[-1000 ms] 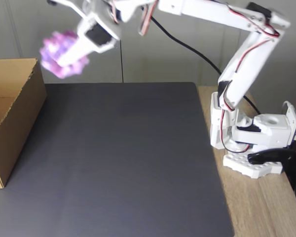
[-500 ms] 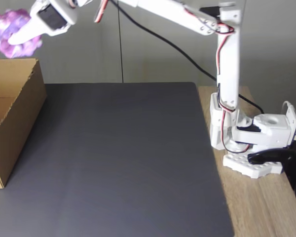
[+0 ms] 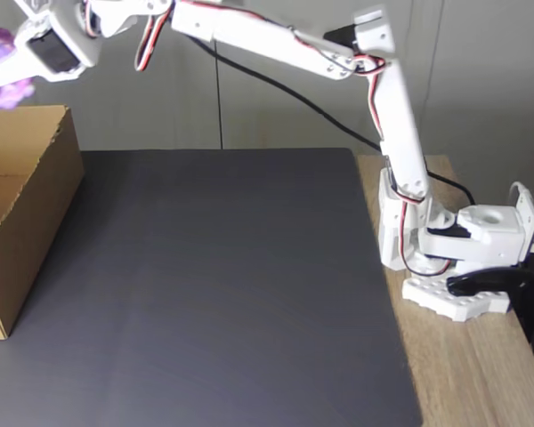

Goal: Grasp a ball and put it in the box.

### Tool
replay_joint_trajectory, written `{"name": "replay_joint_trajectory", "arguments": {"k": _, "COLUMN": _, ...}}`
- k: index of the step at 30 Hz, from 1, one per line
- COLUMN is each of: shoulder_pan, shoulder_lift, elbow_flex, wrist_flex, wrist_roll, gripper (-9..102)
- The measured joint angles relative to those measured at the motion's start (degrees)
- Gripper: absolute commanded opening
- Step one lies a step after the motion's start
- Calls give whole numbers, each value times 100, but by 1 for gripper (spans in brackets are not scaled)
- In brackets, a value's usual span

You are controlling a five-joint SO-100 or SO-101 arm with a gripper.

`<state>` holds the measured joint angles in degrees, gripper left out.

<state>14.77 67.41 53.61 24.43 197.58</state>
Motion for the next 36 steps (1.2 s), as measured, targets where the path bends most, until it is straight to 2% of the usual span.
{"name": "replay_joint_trajectory", "arguments": {"k": 10, "shoulder_pan": 9, "shoulder_lift": -826, "elbow_flex": 0, "wrist_flex": -1846, "wrist_roll": -18, "gripper": 8}}
{"name": "replay_joint_trajectory", "arguments": {"k": 17, "shoulder_pan": 35, "shoulder_lift": -1301, "elbow_flex": -88, "wrist_flex": -2408, "wrist_roll": 9, "gripper": 8}}
{"name": "replay_joint_trajectory", "arguments": {"k": 25, "shoulder_pan": 70, "shoulder_lift": -2470, "elbow_flex": -1415, "wrist_flex": -2417, "wrist_roll": 97, "gripper": 9}}
{"name": "replay_joint_trajectory", "arguments": {"k": 32, "shoulder_pan": 79, "shoulder_lift": -3806, "elbow_flex": -3551, "wrist_flex": -1661, "wrist_roll": 105, "gripper": 13}}
{"name": "replay_joint_trajectory", "arguments": {"k": 36, "shoulder_pan": 79, "shoulder_lift": -4140, "elbow_flex": -4140, "wrist_flex": -1389, "wrist_roll": 105, "gripper": 18}}
